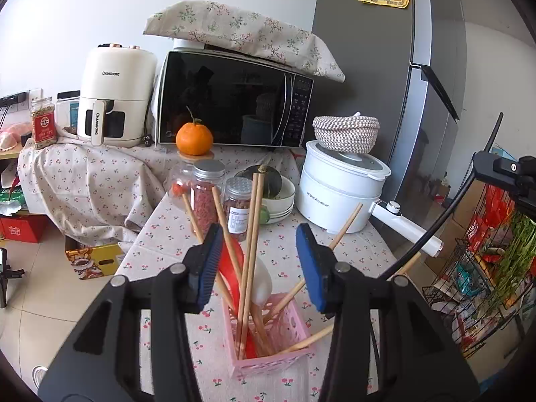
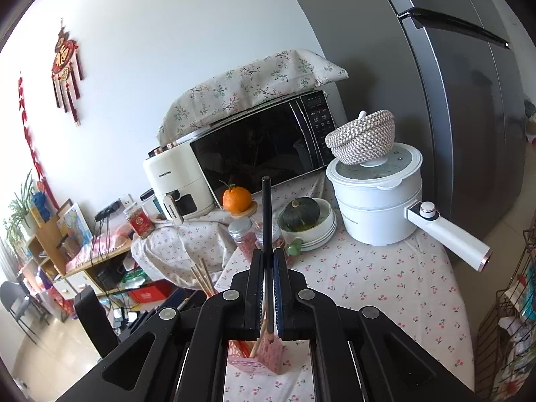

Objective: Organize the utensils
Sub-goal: 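Lower the wooden chopstick into the holder and open the left gripper while the right carries the black chopstick, then lower the black chopstick into the pink holder and open the right gripper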

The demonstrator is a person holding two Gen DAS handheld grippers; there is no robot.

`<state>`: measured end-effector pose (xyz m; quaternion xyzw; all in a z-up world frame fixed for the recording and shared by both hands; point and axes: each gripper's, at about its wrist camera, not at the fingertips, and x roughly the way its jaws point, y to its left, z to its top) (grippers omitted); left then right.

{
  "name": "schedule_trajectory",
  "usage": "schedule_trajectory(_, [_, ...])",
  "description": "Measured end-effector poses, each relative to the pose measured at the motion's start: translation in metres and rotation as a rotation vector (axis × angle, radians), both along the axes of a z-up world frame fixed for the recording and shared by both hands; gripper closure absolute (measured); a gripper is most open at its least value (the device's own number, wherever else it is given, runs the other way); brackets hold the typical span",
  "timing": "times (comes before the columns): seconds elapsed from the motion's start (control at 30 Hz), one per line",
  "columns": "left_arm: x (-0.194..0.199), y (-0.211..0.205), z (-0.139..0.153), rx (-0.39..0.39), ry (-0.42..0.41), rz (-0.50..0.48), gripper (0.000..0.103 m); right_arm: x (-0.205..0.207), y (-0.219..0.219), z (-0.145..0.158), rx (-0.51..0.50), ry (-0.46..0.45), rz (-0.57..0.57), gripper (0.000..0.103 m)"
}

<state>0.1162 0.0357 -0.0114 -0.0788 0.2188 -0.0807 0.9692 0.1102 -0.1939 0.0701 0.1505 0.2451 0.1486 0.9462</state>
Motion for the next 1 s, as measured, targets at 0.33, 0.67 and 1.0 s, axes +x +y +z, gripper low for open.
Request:
schedule_trajectory(0.33, [-0.016, 0.020, -0.014, 0.066, 0.243, 0.045, 0.050, 0.022, 0.017, -0.012, 0.034, 0.019, 0.060, 0.098])
schedule_trajectory(0.67, [-0.021, 0.016, -0.030, 0.102, 0.307, 0.008, 0.049, 0.048, 0.039, -0.048, -0.005, 0.114, 0.084, 0.098])
schedule_trajectory(1.0, [-0.029, -0.007, -0.033, 0.118, 0.329, -0.068, 0.034, 0.024, 0.017, -0.022, 0.094, 0.057, 0.131, 0.058])
